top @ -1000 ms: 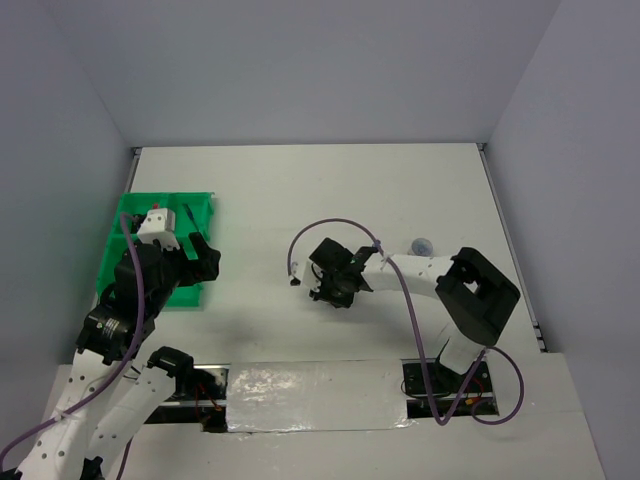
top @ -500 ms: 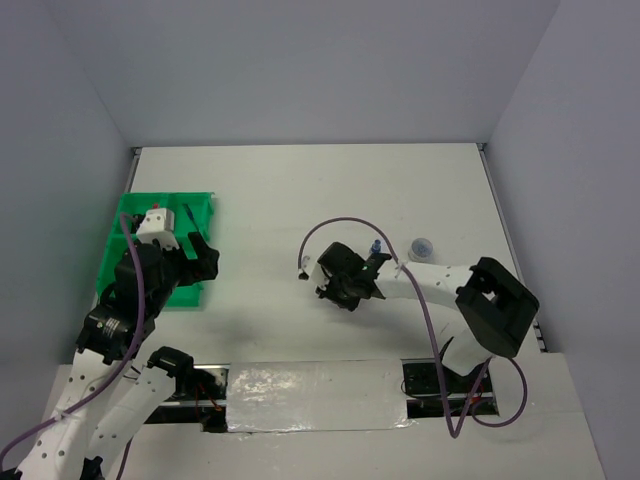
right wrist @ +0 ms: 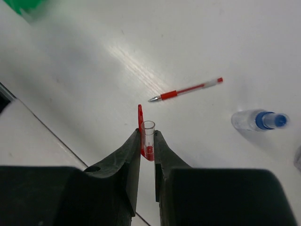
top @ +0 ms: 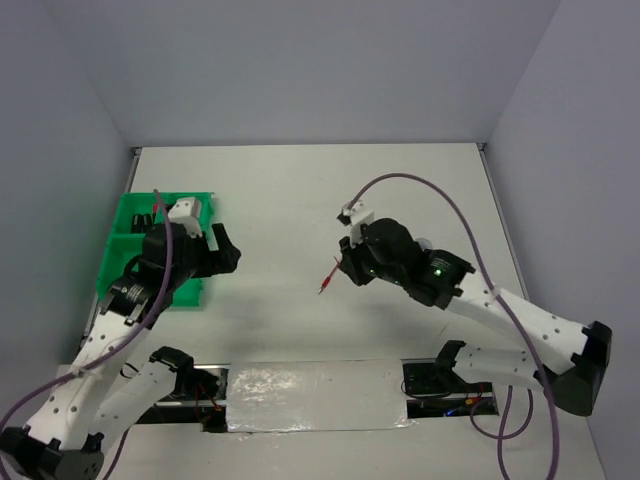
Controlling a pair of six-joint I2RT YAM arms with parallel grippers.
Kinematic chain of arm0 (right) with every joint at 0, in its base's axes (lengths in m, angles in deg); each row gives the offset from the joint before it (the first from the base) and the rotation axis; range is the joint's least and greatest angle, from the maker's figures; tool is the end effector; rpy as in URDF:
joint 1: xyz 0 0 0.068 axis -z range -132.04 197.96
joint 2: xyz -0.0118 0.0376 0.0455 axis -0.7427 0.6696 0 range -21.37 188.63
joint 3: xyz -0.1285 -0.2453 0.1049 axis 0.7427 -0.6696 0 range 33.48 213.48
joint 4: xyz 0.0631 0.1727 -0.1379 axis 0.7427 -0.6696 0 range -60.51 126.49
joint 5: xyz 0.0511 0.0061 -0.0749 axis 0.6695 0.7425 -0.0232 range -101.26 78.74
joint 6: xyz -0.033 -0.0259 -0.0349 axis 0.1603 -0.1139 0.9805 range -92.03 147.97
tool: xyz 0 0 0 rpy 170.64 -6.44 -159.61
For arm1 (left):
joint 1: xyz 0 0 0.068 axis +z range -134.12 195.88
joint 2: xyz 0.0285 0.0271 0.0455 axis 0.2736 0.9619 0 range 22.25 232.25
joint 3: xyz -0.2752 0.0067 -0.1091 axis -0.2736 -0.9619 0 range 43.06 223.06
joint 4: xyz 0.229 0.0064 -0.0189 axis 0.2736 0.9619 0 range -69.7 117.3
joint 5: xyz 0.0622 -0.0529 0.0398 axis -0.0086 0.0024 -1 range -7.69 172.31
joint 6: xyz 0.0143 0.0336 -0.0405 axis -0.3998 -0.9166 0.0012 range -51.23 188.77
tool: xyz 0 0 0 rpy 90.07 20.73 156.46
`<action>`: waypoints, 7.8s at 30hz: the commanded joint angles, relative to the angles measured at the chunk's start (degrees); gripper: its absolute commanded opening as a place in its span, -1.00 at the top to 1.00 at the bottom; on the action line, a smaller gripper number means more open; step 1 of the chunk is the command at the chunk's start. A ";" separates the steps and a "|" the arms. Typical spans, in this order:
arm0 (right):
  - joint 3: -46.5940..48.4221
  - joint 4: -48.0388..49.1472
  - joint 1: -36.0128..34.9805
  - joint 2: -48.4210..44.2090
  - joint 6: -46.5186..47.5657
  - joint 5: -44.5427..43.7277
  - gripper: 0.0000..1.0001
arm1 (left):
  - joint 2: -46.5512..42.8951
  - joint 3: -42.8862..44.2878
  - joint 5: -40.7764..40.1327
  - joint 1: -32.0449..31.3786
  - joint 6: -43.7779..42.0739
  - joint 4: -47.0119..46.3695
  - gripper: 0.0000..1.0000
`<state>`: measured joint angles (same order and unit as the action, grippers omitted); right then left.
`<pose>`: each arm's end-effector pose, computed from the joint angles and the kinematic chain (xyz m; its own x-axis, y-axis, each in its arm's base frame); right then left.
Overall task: Sort the stationery into containers
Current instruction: Pick up the pen cap from the center of the board, then pick up the pen from the center of the board, then close the pen cap on the pen.
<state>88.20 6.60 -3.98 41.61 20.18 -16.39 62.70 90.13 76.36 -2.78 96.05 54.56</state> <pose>0.1217 0.1502 0.3310 -0.4777 -0.3911 -0.7867 -0.6825 0.7290 0.0519 0.0971 -0.0288 0.3330 -0.4966 -0.3136 -0.8093 0.0039 0.9316 -0.3634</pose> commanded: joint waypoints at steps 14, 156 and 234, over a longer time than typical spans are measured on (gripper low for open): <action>-1.55 -12.38 -0.18 -27.29 -22.26 -15.70 1.00 | 41.43 12.69 -0.55 -22.91 2.25 -18.25 -0.99; -17.46 61.63 -11.60 -11.91 -3.72 5.39 1.00 | -0.19 -37.92 21.95 -27.31 11.12 -106.86 1.00; -5.41 44.74 -2.20 -0.05 -23.94 11.18 1.00 | -3.18 -41.53 -18.83 -28.10 38.81 -78.21 1.00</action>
<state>83.21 49.00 -7.17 42.42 -2.53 -7.17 59.75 48.86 59.72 -30.56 133.74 -22.62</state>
